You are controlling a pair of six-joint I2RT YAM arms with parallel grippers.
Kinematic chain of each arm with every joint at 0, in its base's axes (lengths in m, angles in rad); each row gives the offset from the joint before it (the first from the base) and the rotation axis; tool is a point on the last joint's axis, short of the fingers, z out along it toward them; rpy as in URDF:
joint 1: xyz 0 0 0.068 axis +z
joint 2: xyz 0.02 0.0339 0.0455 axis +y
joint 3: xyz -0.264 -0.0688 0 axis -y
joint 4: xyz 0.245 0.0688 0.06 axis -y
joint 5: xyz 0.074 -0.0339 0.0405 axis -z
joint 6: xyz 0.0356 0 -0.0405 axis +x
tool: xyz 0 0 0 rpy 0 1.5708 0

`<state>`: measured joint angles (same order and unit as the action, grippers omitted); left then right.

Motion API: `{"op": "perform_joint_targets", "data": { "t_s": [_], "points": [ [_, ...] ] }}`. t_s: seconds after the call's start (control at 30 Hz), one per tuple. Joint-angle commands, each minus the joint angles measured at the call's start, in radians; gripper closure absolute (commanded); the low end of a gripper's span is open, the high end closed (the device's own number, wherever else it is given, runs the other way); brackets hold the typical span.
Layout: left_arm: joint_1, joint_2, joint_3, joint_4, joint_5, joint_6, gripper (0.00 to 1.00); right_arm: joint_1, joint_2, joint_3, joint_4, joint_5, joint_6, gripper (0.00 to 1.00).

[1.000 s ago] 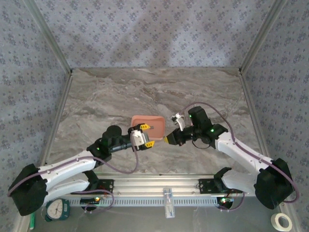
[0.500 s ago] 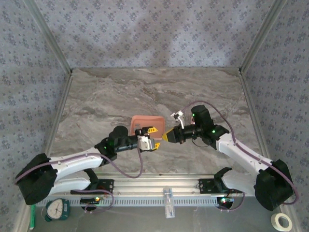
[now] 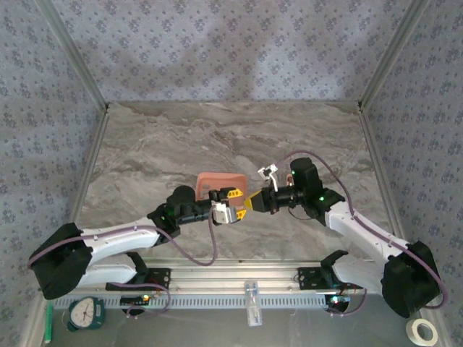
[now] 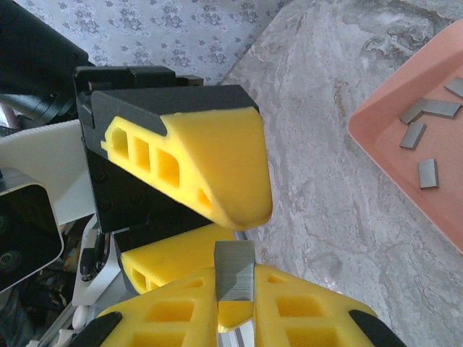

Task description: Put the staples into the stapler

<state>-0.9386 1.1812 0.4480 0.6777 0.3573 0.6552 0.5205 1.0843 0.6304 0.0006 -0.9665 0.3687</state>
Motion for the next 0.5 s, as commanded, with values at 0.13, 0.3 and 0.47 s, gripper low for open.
{"op": "perform_joint_targets", "data": {
  "t_s": [0.13,0.3,0.47],
  "points": [
    [-0.012,0.006,0.038,0.039,0.035,0.023,0.54,-0.010,-0.023,-0.015,0.038,-0.036,0.027,0.82],
    [-0.014,0.009,0.046,0.033,0.032,0.025,0.58,-0.010,-0.023,-0.022,0.053,-0.041,0.039,0.81],
    [-0.016,0.014,0.047,0.030,0.032,0.031,0.61,-0.011,-0.024,-0.024,0.063,-0.046,0.047,0.82]
  ]
}}
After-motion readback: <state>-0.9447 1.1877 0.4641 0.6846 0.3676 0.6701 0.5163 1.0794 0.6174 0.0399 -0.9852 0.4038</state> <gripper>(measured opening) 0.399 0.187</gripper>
